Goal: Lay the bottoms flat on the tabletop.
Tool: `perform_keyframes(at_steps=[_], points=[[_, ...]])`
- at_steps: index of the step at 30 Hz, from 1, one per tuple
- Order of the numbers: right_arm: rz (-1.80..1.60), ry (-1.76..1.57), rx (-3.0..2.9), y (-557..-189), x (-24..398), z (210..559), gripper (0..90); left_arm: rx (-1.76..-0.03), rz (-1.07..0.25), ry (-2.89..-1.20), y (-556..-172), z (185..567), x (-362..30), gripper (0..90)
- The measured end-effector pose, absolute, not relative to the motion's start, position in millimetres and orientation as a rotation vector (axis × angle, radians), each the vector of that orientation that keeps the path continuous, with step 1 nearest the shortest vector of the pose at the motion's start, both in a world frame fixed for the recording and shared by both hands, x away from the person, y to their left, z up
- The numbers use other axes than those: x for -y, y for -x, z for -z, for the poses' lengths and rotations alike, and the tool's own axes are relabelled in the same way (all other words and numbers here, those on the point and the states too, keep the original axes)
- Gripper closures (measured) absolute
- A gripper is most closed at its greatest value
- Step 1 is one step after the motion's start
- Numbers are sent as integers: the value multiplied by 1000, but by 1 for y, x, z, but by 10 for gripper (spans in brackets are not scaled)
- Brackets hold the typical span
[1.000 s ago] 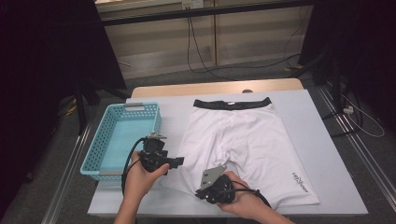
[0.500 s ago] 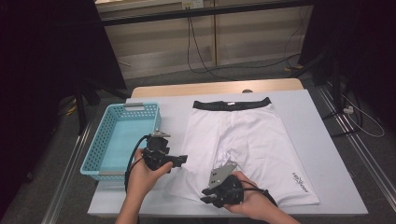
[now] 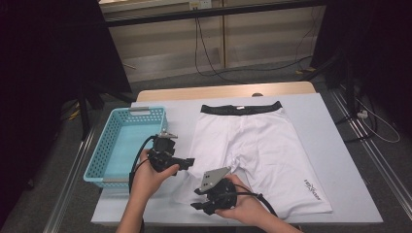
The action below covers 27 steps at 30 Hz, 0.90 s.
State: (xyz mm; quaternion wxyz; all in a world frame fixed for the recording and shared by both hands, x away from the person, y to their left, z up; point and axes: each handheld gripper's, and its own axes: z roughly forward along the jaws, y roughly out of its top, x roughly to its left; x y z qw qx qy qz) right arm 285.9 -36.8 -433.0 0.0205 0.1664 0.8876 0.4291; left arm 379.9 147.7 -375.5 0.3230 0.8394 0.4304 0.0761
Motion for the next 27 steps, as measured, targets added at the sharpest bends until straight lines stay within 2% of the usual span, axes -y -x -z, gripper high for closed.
perform_keyframes(at_steps=[5, 10, 16, 23, 27], points=[[-1284, -562, -2788, -293, 22, 438, 511, -1143, -212, -2186, -392, 366, -148, 157], [-1291, -558, -2800, -294, 8, 442, 539, -1151, -217, -2142, -391, 359, -154, 150], [-1282, -550, -2786, -293, -8, 451, 552, -1159, -223, -2167, -391, 361, -158, 148], [-1244, -510, -2720, -292, -9, 455, 683, -1144, -241, -2175, -391, 361, -161, 156], [-1239, -538, -2706, -295, -8, 455, 804, -1142, -258, -2152, -390, 359, -165, 165]])
